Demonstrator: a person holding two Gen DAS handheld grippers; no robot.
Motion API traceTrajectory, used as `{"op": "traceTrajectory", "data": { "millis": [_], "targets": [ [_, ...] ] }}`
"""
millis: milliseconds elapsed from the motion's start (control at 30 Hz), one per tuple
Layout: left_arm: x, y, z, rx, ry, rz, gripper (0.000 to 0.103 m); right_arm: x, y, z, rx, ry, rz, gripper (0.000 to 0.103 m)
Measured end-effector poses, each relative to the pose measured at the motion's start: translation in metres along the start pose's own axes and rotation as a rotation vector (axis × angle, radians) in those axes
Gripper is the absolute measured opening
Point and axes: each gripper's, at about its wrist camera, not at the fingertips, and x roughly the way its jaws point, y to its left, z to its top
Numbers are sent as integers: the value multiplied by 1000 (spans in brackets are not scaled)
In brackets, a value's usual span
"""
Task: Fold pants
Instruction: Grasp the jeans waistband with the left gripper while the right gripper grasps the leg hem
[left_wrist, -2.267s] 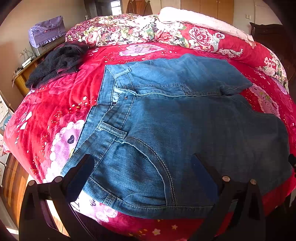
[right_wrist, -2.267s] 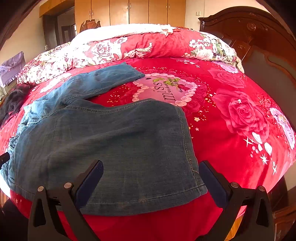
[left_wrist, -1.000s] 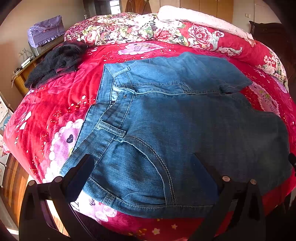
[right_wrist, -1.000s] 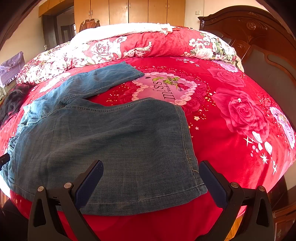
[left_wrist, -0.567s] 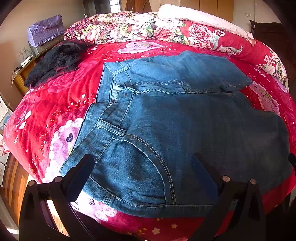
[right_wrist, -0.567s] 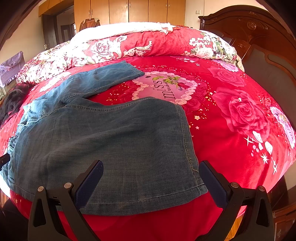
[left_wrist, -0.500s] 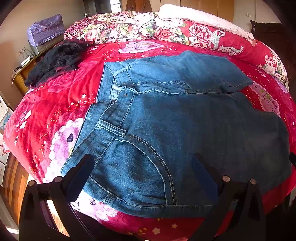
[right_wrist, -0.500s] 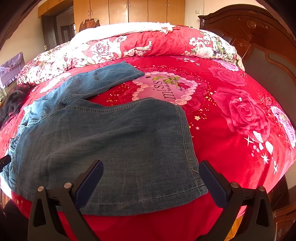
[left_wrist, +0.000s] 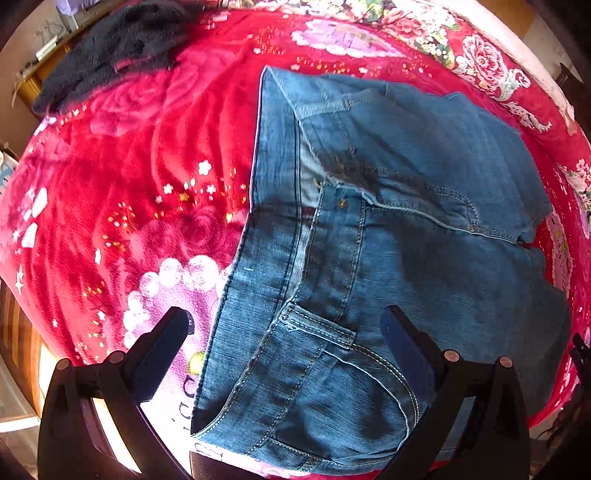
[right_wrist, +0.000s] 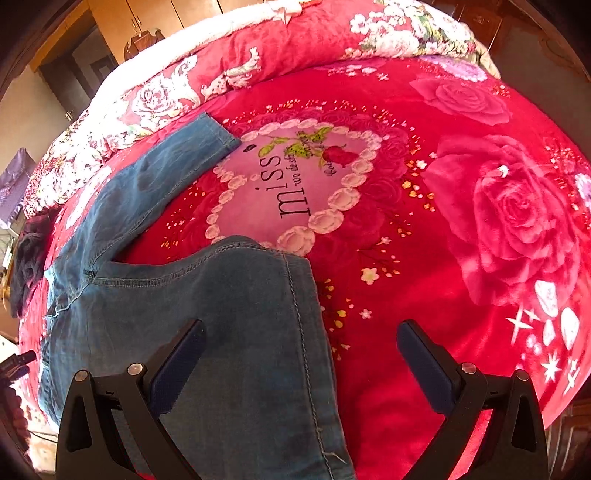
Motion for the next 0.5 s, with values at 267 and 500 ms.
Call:
{"op": "traceTrajectory", "data": {
  "millis": [267, 500],
  "targets": [
    [12, -3, -21, 17, 47, -84, 47, 13, 18, 18, -4, 25, 182, 3],
    [17, -19, -18, 57, 32, 90, 21, 12, 15, 21, -116, 34, -97, 22]
  ]
}}
